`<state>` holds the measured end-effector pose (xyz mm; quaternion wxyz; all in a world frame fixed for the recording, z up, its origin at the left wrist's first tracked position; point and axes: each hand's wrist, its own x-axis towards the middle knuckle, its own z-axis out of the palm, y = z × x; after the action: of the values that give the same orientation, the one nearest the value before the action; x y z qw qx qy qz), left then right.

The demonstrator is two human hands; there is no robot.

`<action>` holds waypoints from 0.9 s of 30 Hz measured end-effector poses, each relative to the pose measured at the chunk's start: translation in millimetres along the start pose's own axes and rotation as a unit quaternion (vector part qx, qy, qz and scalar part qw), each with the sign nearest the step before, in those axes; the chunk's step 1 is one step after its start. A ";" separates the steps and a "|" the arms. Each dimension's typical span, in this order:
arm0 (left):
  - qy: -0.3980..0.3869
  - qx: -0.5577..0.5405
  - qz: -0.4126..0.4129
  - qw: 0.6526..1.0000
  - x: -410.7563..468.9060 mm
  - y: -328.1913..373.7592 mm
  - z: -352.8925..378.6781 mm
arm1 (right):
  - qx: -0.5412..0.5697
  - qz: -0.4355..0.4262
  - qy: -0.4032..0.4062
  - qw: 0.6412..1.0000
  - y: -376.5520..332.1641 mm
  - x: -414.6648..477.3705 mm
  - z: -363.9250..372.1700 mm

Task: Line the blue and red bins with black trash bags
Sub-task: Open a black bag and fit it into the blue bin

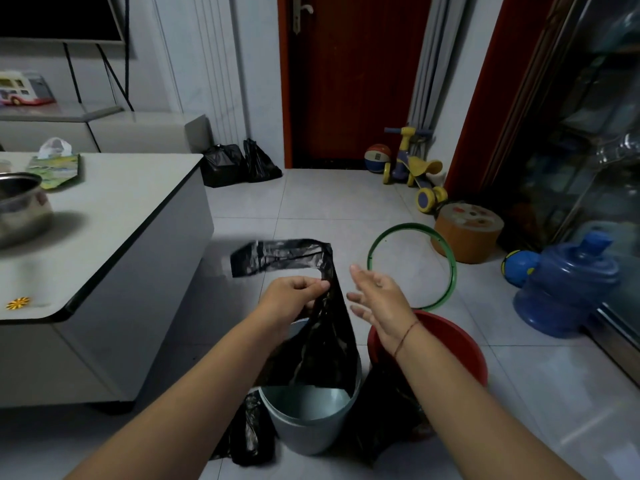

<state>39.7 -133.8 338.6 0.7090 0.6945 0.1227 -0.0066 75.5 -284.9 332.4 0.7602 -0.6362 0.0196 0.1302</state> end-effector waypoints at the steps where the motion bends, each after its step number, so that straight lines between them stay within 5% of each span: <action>1: -0.012 -0.045 -0.019 0.999 0.4 -3.0 1.2 | -0.001 0.009 -0.025 1.000 6.9 -5.2 1.4; 3: -0.033 -0.103 -0.045 0.993 0.6 -6.6 4.1 | 0.001 0.010 -0.078 0.997 17.6 -14.5 6.6; 11: -0.057 -0.156 -0.090 0.982 4.0 -12.2 4.4 | 0.063 0.001 -0.067 0.996 25.9 -9.0 16.7; 20: 0.028 -0.285 -0.192 0.939 7.0 -33.5 -45.2 | 0.169 0.057 -0.033 0.983 31.9 7.0 -22.7; 27: 0.111 -0.397 -0.163 0.896 14.2 -54.0 -65.8 | 0.263 0.139 0.033 0.954 33.9 10.1 -44.3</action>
<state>33.0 -68.5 282.6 0.8965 0.3217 0.3045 0.0047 83.7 -320.9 289.4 0.8742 -0.4083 0.1662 0.2037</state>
